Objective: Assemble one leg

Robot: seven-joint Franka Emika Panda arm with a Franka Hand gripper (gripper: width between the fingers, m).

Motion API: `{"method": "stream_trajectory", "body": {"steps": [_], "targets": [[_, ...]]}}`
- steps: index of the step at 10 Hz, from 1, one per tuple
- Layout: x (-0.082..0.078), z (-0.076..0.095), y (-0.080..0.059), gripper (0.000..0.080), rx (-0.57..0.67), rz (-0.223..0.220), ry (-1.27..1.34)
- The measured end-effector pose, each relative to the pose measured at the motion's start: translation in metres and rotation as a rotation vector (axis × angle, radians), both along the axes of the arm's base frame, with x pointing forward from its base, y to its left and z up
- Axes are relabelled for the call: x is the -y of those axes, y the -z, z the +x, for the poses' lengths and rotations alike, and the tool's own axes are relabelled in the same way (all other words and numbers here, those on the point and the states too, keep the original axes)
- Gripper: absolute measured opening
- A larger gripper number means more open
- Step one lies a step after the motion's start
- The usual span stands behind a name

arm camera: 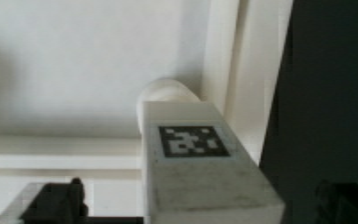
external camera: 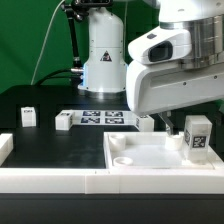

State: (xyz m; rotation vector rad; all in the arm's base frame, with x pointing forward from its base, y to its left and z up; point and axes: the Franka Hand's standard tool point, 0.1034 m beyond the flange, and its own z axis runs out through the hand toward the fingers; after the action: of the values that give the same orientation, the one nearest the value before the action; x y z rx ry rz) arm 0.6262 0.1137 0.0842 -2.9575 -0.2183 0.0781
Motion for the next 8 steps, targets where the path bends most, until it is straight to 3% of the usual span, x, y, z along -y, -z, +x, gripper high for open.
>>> {"method": "stream_trajectory", "body": {"steps": [1, 3, 4, 5, 8], "targets": [[0.0007, 0.002, 0.0004, 0.0649, 0.012, 0.0, -0.004], [0.0007, 0.002, 0.0006, 0.0396, 0.012, 0.0, -0.004], [0.0011, 0.002, 0.0007, 0.0396, 0.012, -0.001, -0.003], [0.002, 0.0026, 0.0003, 0.0291, 0.013, -0.001, -0.002], [0.002, 0.0027, 0.0005, 0.0291, 0.008, -0.002, 0.041]]}}
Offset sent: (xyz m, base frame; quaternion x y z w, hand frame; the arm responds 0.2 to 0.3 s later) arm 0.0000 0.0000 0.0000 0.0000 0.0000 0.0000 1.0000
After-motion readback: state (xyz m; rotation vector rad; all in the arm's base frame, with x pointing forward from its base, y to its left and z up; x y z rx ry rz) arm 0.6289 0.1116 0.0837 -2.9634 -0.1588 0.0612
